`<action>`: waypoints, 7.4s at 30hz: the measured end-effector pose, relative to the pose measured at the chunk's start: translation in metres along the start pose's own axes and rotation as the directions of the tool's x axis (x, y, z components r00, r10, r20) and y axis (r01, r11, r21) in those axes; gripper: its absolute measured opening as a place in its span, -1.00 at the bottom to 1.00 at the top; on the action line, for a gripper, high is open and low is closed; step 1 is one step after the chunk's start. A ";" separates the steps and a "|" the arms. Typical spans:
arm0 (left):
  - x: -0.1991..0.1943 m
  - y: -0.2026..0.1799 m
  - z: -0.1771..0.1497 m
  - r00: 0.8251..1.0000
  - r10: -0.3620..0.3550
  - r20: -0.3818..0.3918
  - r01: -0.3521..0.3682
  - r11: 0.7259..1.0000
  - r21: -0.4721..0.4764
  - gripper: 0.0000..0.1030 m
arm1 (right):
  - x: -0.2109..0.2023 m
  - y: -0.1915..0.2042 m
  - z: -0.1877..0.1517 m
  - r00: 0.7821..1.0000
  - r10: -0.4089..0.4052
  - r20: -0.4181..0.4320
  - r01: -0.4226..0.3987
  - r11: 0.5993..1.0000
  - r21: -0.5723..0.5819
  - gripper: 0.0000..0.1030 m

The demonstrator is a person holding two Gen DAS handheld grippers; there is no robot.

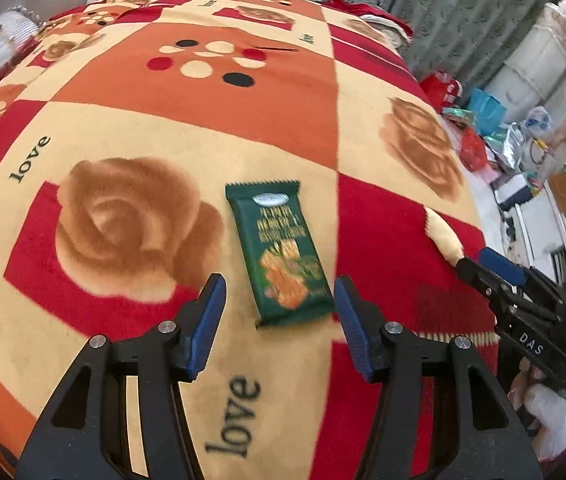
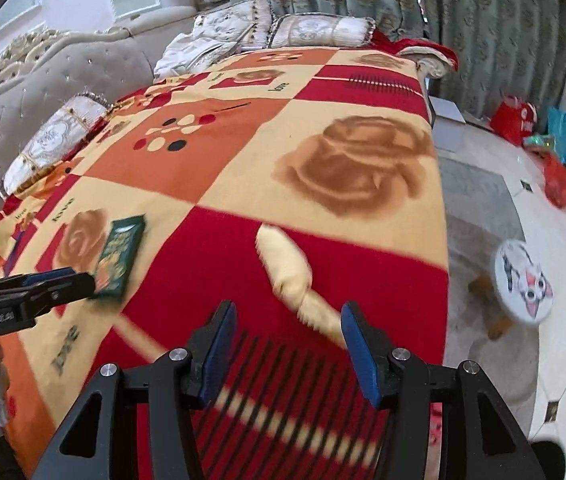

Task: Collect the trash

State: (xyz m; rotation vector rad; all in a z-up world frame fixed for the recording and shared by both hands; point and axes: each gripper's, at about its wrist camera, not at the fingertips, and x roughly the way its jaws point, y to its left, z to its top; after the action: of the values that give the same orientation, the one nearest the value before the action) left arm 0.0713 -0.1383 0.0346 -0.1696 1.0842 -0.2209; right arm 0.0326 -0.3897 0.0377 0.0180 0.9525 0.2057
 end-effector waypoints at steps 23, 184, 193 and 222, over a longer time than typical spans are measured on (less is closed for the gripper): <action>-0.004 -0.025 -0.014 1.000 -0.026 -0.002 0.026 0.995 0.094 -0.22 | -0.017 0.007 -0.015 0.997 0.047 0.059 -0.049 0.999 0.023 -0.60; -0.165 -0.203 -0.141 0.896 -0.341 0.283 0.166 0.851 0.498 0.23 | -0.272 -0.031 -0.172 0.855 -0.428 0.293 0.297 0.867 0.400 0.34; -0.165 -0.204 -0.141 0.897 -0.341 0.282 0.167 0.851 0.497 0.23 | -0.271 -0.031 -0.173 0.858 -0.426 0.287 0.297 0.868 0.399 0.35; -0.164 -0.210 -0.156 0.898 -0.348 0.270 0.174 0.844 0.507 0.23 | -0.266 -0.035 -0.181 0.862 -0.425 0.277 0.296 0.864 0.406 0.40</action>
State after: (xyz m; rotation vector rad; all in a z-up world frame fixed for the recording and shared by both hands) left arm -0.1610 -0.3023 0.1548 0.0828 0.6161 -0.6764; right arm -0.2572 -0.4863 0.1434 0.1965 0.5978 -0.3212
